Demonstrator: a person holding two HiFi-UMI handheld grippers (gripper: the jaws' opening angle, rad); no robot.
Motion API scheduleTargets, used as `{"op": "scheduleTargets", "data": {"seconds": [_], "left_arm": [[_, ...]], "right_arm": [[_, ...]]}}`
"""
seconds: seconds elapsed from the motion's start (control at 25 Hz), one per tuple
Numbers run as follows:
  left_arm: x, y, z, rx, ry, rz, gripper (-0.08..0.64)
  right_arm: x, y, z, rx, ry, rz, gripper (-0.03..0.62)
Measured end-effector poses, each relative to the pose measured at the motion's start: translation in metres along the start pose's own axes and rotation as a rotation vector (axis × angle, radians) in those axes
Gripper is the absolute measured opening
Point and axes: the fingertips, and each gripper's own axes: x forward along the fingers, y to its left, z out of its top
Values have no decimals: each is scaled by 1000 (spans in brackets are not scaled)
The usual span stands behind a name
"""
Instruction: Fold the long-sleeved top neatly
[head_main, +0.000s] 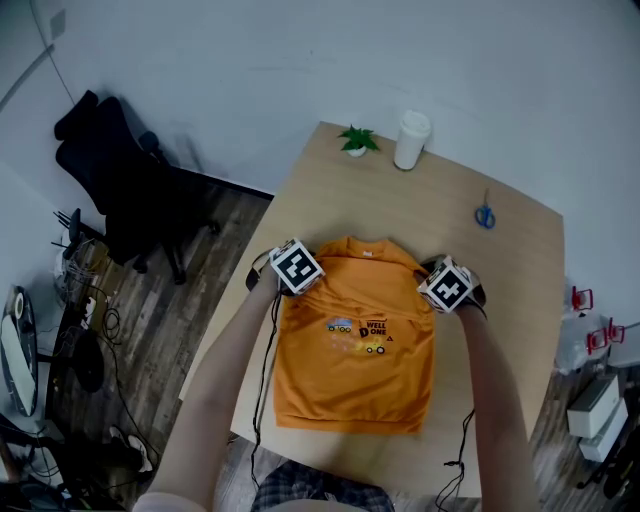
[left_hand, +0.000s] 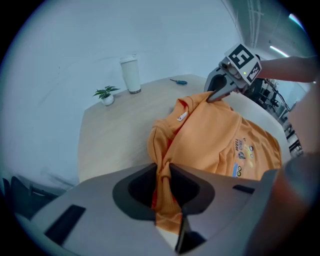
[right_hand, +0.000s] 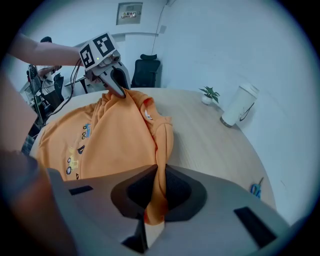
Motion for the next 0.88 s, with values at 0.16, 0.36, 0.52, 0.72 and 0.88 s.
{"op": "scheduleTargets", "data": {"seconds": [0.16,0.36,0.52,0.72,0.88], "left_arm": [[-18,-5,7,24,-61,45,71],[-45,-23,13,82,-123,85,71],[-68,-38,9,115,-165,130,71],[-96,-67,1,156,-217,175,71],[-113,-91,-7,185,-236,187,72]], "right_arm": [[-15,5,-2,-4,-54,-40,35],[-39,15,2,-23,-131,-102,37],[-61,29,6,-60,-187,-150,37],[-91,55,5,-120,-249,-187,37],[-108,81,0,-178,-263,-207,37]]}}
